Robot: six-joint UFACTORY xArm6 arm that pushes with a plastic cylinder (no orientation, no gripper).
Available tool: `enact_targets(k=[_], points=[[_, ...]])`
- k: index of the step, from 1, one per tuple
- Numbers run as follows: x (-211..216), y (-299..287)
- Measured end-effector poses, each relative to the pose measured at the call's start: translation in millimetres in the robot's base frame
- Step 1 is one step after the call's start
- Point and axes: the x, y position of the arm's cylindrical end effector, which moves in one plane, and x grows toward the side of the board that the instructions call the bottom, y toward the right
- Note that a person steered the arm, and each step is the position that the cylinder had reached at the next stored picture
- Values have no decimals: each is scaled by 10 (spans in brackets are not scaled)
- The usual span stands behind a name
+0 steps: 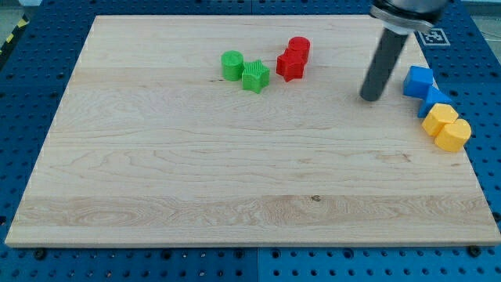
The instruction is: Place your hand at the top of the green star
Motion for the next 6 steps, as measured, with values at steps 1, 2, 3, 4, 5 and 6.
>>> enact_targets(k=[1, 2, 3, 4, 5, 6], points=[[-568, -57], [-988, -155], [-1322, -611], [-1366, -1235], [-1138, -1652], [-741, -1748]])
